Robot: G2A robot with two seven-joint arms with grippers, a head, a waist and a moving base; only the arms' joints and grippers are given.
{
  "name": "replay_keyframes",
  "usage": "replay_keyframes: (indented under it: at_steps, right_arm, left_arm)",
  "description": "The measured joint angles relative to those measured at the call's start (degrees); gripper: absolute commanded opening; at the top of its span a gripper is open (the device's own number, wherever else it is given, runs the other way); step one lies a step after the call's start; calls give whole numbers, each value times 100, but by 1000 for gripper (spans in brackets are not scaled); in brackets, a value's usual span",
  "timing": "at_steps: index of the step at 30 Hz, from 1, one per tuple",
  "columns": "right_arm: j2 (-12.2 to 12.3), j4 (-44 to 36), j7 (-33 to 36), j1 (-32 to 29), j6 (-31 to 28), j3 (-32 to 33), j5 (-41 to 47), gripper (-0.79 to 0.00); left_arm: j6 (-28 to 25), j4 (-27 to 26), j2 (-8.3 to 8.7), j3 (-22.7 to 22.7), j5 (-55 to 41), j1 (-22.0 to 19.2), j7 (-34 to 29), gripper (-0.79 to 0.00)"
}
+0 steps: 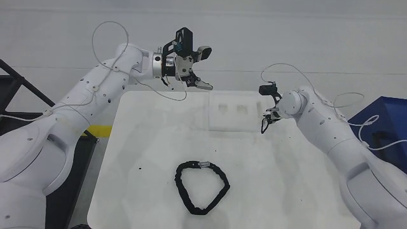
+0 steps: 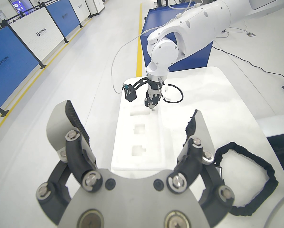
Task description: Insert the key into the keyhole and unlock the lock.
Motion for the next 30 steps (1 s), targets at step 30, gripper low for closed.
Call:
replay_keyframes:
  at_steps: [30]
  right_arm:
    - [1672,-5457,1390,-2806,226,3841,868,-785]
  left_arm:
    - [0,0,0,0,0,0,0,0]
